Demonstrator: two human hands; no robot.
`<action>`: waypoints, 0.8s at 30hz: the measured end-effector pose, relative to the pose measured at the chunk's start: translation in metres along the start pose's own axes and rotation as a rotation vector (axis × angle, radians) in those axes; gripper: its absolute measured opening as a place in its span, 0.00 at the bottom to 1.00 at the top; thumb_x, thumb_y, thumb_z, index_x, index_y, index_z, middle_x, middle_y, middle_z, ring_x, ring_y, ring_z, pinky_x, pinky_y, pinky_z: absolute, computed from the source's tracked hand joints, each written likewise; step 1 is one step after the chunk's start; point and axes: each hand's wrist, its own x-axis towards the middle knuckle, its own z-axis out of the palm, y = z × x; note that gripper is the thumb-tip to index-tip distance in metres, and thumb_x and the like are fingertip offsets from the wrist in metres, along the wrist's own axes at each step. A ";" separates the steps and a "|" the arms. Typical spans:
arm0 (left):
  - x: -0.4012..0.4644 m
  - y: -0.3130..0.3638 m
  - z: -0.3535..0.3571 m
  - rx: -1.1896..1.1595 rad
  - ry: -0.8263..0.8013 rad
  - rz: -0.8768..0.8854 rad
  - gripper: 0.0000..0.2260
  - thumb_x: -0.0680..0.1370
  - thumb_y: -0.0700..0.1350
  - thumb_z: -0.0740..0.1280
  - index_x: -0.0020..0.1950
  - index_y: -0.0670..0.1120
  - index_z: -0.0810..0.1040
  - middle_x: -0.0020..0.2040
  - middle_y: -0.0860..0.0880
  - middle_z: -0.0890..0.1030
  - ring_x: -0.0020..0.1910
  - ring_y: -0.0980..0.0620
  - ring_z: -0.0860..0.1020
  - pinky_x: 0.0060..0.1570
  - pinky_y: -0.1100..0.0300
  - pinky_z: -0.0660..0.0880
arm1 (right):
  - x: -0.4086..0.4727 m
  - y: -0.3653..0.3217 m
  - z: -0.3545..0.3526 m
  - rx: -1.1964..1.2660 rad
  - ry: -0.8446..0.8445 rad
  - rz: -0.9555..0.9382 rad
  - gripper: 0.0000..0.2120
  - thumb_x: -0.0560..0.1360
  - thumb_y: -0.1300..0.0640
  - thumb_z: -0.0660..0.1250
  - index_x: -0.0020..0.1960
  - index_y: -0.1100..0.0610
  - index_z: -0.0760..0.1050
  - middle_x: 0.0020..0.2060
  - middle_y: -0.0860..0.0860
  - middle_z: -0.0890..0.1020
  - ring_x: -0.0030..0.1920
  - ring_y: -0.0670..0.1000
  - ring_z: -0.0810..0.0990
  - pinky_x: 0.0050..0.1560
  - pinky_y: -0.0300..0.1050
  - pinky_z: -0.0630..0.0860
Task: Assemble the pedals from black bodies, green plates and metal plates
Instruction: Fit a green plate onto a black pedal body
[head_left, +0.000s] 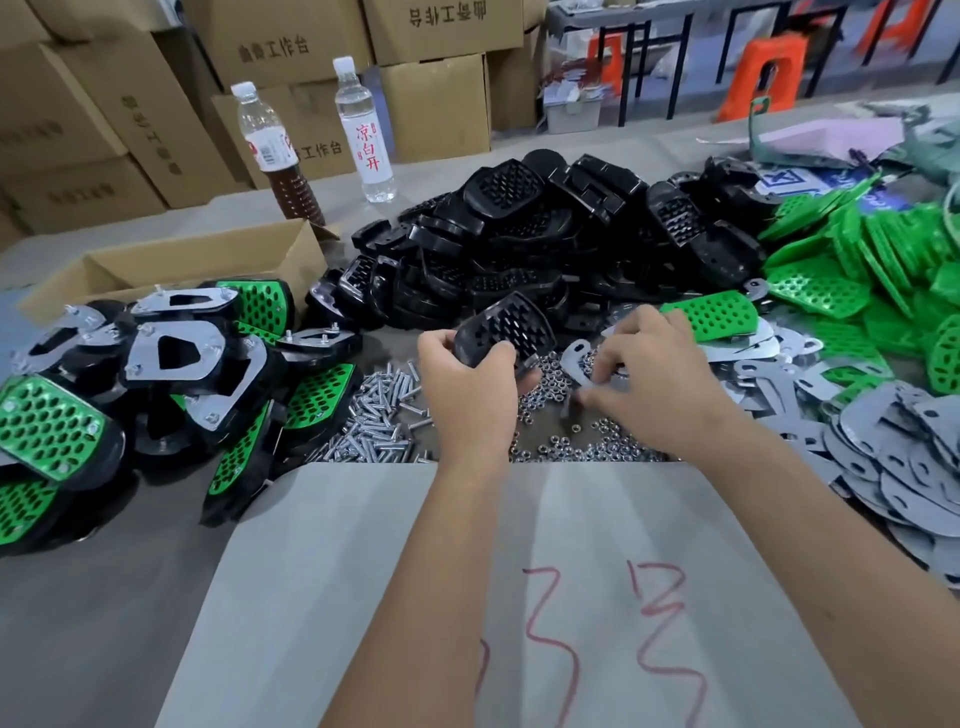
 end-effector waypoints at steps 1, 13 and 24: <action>0.000 0.000 0.001 0.004 -0.011 0.002 0.11 0.77 0.33 0.68 0.55 0.44 0.70 0.59 0.40 0.76 0.38 0.45 0.87 0.42 0.53 0.86 | 0.000 0.002 -0.001 -0.003 0.060 0.033 0.10 0.74 0.48 0.77 0.46 0.52 0.81 0.53 0.51 0.75 0.60 0.57 0.68 0.59 0.45 0.63; -0.003 0.000 0.005 -0.099 0.040 0.011 0.09 0.77 0.31 0.65 0.54 0.42 0.73 0.58 0.40 0.80 0.49 0.34 0.86 0.39 0.55 0.84 | -0.011 -0.010 -0.017 -0.062 0.360 0.010 0.07 0.76 0.57 0.74 0.50 0.56 0.78 0.47 0.55 0.79 0.53 0.60 0.73 0.56 0.54 0.71; 0.016 0.008 -0.014 -0.077 0.084 -0.009 0.04 0.83 0.43 0.68 0.51 0.44 0.76 0.53 0.39 0.83 0.41 0.44 0.84 0.33 0.56 0.81 | -0.012 -0.035 -0.001 -0.119 -0.089 -0.024 0.12 0.83 0.49 0.66 0.46 0.55 0.72 0.45 0.51 0.77 0.49 0.57 0.77 0.48 0.52 0.74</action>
